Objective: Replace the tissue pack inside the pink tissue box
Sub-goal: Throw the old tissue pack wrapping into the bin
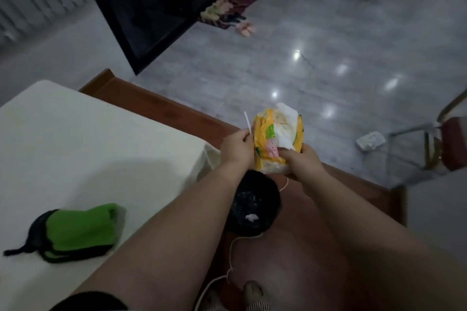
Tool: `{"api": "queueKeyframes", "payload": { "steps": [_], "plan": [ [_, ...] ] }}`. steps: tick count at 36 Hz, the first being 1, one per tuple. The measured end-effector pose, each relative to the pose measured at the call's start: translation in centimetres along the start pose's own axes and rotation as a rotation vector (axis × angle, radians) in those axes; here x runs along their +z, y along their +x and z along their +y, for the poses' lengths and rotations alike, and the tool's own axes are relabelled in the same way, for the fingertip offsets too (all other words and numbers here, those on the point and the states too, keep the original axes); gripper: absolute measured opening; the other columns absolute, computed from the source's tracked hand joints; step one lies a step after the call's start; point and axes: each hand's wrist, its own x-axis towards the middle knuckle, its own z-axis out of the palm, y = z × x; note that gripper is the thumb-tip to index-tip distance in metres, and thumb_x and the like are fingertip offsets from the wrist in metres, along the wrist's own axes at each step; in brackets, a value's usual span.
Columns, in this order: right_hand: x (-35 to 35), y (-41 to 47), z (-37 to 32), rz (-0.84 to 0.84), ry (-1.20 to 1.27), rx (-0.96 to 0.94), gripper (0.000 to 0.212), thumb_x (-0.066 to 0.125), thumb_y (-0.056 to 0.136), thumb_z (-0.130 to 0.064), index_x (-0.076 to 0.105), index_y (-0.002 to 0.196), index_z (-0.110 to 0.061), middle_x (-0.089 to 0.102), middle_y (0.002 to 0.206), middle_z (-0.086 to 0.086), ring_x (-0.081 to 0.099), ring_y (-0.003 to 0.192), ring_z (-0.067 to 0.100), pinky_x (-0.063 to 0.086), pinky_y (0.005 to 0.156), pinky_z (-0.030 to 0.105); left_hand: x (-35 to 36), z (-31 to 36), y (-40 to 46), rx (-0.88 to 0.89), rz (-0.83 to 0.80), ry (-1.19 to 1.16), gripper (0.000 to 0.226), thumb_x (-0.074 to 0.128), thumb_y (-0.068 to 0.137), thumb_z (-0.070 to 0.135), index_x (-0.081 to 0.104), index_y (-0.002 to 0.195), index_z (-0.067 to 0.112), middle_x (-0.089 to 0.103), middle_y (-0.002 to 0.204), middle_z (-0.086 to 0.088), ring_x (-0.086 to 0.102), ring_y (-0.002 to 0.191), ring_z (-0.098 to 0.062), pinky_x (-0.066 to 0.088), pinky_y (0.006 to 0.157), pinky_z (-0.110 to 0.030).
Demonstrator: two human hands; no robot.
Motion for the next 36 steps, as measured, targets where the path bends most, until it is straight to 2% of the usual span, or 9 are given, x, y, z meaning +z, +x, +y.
{"api": "queueKeyframes", "payload": {
  "steps": [4, 7, 12, 15, 20, 25, 29, 32, 36],
  "plan": [
    [-1.8, 3.1, 5.3, 0.005, -0.01, 0.046, 0.026, 0.079, 0.071, -0.021, 0.063, 0.092, -0.022, 0.07, 0.098, 0.002, 0.067, 0.091, 0.024, 0.056, 0.084, 0.042, 5.1, -3.6, 1.0, -0.082, -0.081, -0.027, 0.026, 0.046, 0.093, 0.023, 0.07, 0.09, 0.012, 0.071, 0.089, -0.007, 0.064, 0.086, -0.026, 0.052, 0.076, -0.034],
    [-2.3, 5.8, 10.4, 0.014, -0.003, 0.101, 0.034, 0.075, 0.075, -0.02, 0.062, 0.106, -0.019, 0.069, 0.103, 0.005, 0.066, 0.092, 0.023, 0.054, 0.08, 0.036, 9.2, -7.7, 2.1, -0.133, -0.12, 0.052, 0.025, 0.045, 0.093, 0.025, 0.066, 0.082, 0.018, 0.07, 0.091, -0.006, 0.062, 0.088, -0.024, 0.047, 0.075, -0.031],
    [-2.0, 10.1, 19.9, 0.002, 0.061, 0.198, 0.042, 0.074, 0.076, -0.018, 0.063, 0.116, -0.013, 0.071, 0.106, 0.007, 0.068, 0.09, 0.023, 0.057, 0.076, 0.035, 15.1, -14.7, 3.7, -0.15, -0.169, 0.088, 0.029, 0.044, 0.097, 0.017, 0.065, 0.117, 0.012, 0.064, 0.12, -0.01, 0.056, 0.108, -0.023, 0.032, 0.072, -0.016],
    [-1.5, 12.3, 25.0, -0.013, 0.096, 0.255, 0.039, 0.072, 0.078, -0.019, 0.063, 0.115, -0.012, 0.07, 0.102, 0.007, 0.068, 0.087, 0.021, 0.054, 0.061, 0.028, 18.8, -19.9, 4.9, -0.166, -0.241, 0.105, 0.029, 0.044, 0.097, 0.018, 0.065, 0.118, 0.016, 0.067, 0.115, -0.006, 0.057, 0.098, -0.018, 0.036, 0.073, -0.02],
    [-0.6, 15.2, 30.7, 0.007, 0.088, 0.291, 0.032, 0.069, 0.082, -0.021, 0.061, 0.112, -0.014, 0.065, 0.089, 0.0, 0.063, 0.078, 0.017, 0.051, 0.06, 0.028, 22.7, -25.2, 6.2, -0.213, -0.302, 0.056, 0.031, 0.044, 0.095, 0.014, 0.063, 0.119, 0.02, 0.067, 0.115, -0.002, 0.06, 0.104, -0.021, 0.049, 0.085, -0.03],
    [0.8, 19.1, 34.5, -0.015, 0.102, 0.334, 0.057, 0.072, 0.078, -0.031, 0.054, 0.127, -0.01, 0.065, 0.113, 0.012, 0.064, 0.081, 0.02, 0.05, 0.05, 0.022, 24.5, -28.8, 8.5, -0.196, -0.378, 0.134, 0.044, 0.039, 0.095, 0.008, 0.049, 0.135, 0.021, 0.059, 0.126, -0.006, 0.054, 0.109, -0.022, 0.044, 0.088, -0.028],
    [0.8, 21.7, 37.2, -0.066, 0.1, 0.408, 0.135, 0.082, 0.036, -0.066, 0.013, 0.147, -0.032, 0.04, 0.147, 0.003, 0.051, 0.122, 0.03, 0.049, 0.094, 0.05, 24.2, -30.0, 9.4, -0.266, -0.47, 0.26, 0.059, 0.038, 0.097, 0.014, 0.013, 0.151, 0.019, 0.031, 0.152, -0.01, 0.04, 0.129, -0.03, 0.038, 0.099, -0.033],
    [0.9, 22.0, 37.8, -0.151, 0.113, 0.416, 0.141, 0.081, 0.034, -0.071, 0.004, 0.147, -0.038, 0.03, 0.154, 0.001, 0.043, 0.13, 0.031, 0.042, 0.102, 0.053, 23.5, -30.3, 9.4, -0.298, -0.516, 0.299, 0.059, 0.036, 0.099, 0.015, 0.009, 0.151, 0.017, 0.022, 0.156, -0.009, 0.036, 0.133, -0.031, 0.036, 0.101, -0.034],
    [1.7, 20.0, 35.5, -0.154, -0.063, 0.374, 0.106, 0.072, 0.07, -0.049, 0.008, 0.151, -0.025, 0.03, 0.153, 0.003, 0.041, 0.132, 0.03, 0.04, 0.105, 0.048, 22.1, -29.7, 9.0, -0.315, -0.549, 0.333, 0.055, 0.031, 0.101, 0.013, 0.01, 0.151, 0.019, 0.023, 0.155, -0.01, 0.034, 0.135, -0.031, 0.037, 0.102, -0.034]
  ]
}}
